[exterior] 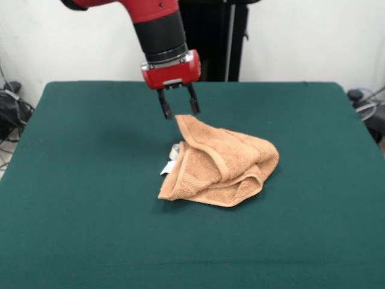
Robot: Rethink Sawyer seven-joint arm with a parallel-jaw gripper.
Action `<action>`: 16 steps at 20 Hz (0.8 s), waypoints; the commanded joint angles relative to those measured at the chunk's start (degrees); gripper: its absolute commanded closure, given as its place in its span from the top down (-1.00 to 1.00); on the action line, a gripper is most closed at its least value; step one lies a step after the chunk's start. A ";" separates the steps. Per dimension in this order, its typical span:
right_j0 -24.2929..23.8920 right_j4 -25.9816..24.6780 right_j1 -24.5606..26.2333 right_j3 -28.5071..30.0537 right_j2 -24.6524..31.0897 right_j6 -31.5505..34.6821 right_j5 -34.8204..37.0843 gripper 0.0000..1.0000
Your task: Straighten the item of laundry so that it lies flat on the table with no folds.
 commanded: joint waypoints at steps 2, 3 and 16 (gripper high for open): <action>3.19 -3.51 1.79 -5.23 -4.39 5.98 -4.27 1.00; 3.20 -3.82 1.84 -5.46 -4.37 5.94 -4.74 1.00; 2.42 -3.82 1.97 -5.56 -3.76 4.82 -4.03 1.00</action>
